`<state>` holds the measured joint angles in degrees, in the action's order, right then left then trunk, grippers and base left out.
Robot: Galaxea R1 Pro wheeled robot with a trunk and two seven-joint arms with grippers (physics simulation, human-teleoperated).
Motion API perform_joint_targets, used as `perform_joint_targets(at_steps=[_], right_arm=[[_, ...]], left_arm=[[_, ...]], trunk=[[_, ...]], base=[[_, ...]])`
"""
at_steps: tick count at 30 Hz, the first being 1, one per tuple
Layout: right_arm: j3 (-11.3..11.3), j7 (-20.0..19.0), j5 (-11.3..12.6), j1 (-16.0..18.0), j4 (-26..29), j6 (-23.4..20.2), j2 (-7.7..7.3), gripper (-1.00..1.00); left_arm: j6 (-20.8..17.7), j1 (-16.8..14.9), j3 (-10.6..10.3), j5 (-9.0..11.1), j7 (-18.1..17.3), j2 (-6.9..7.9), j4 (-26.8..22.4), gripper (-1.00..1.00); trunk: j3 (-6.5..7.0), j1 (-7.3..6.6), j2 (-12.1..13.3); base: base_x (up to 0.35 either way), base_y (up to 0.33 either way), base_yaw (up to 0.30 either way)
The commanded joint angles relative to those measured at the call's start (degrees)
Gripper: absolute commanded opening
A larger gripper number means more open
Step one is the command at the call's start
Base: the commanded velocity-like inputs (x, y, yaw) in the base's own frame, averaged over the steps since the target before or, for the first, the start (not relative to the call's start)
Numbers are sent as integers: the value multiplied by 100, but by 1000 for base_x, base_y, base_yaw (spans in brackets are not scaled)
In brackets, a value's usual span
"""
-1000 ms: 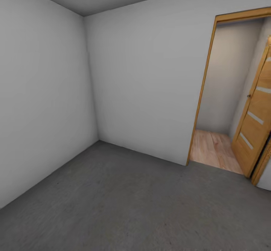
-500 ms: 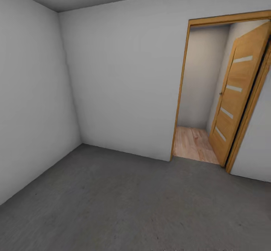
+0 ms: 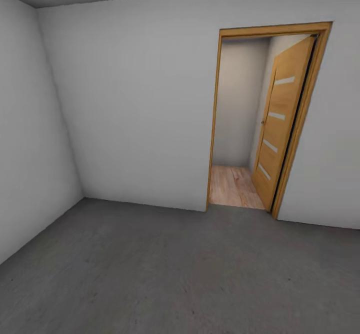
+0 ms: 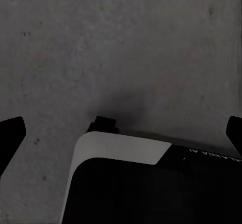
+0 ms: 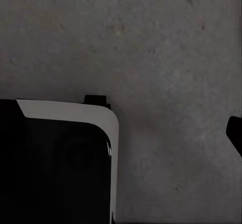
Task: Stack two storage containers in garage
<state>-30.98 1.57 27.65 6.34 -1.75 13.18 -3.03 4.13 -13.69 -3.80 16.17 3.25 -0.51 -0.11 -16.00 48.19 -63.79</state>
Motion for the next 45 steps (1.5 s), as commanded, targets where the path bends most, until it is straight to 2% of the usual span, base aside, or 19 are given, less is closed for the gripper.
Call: perform_joint_targets(at_steps=[1,30,45], right_arm=[[-48,2,37,8,-16,27,4,100],[-48,2,34,8,-17,27,12,100],[-48,2,30,8,-15,27,13,100]], left_arm=[[18,-2,-42,42,18,-1,2,100],[18,-2,-42,35,16,-1,2,100],[-20,-2,-42,35,9,6,2,100]], trunk=[[-7,0,-4],[-7,0,-4],[-7,0,-4]], base=[[0,0,-298],[5,0,-298],[236,0,-298]])
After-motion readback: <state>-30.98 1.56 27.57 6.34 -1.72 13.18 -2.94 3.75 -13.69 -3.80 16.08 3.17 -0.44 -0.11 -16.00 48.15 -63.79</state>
